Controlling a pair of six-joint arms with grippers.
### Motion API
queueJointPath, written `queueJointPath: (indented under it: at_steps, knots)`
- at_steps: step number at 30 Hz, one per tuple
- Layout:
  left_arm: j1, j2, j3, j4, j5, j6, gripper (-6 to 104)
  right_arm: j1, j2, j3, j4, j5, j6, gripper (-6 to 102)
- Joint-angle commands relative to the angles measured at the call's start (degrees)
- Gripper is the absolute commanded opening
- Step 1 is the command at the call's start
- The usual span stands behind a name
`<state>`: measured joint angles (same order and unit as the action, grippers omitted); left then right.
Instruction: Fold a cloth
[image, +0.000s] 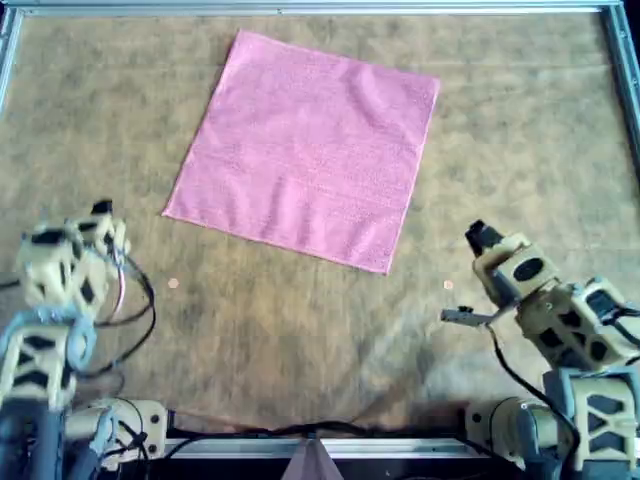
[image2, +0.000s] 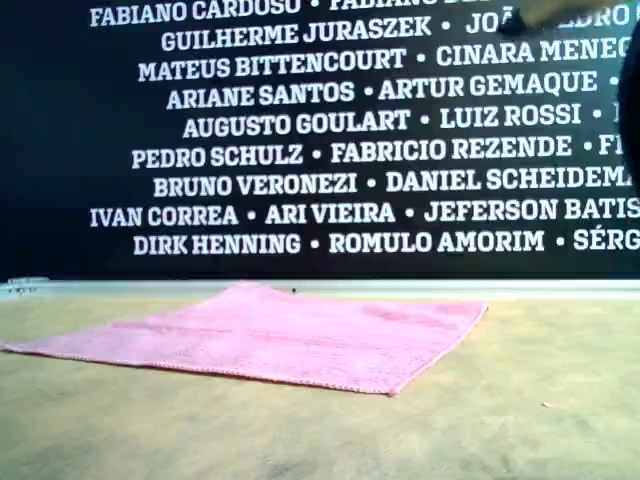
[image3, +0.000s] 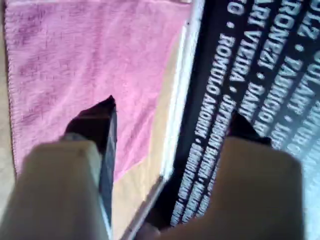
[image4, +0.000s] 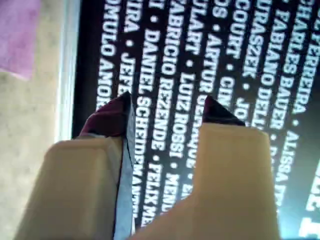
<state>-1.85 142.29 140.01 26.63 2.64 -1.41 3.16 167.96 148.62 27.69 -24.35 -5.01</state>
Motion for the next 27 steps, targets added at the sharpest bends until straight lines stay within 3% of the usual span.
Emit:
queueJointPath:
  at_steps: [1,6,10,14,19,23,27]
  knots:
    - [-2.5,-16.2,-8.3,-1.6,0.4,0.4,80,0.4,-21.6,-8.6,-2.7,-0.6,0.79,57]
    - [-5.9,-26.9,-8.8,-1.6,0.3,0.4,80,5.1,-54.5,-19.7,0.5,-0.6,0.79,57]
    - [-6.1,-30.8,-9.2,-1.7,-0.6,0.4,80,13.4,-70.0,-27.7,6.7,0.4,0.88,58]
    - [-6.2,-32.3,-10.3,-1.7,-0.6,0.5,81,18.2,-76.9,-33.0,9.2,0.4,0.97,69]
    - [-5.5,-36.5,-14.9,-1.8,-0.7,0.5,81,18.4,-82.6,-37.5,9.2,0.7,0.88,80]
    - [-5.5,-42.5,-19.4,-1.8,-0.7,0.6,81,18.5,-85.9,-39.2,9.1,5.2,0.88,81]
    - [-5.4,-48.3,-23.6,-1.8,-0.7,4.0,81,18.8,-88.9,-41.7,9.1,12.0,0.88,81]
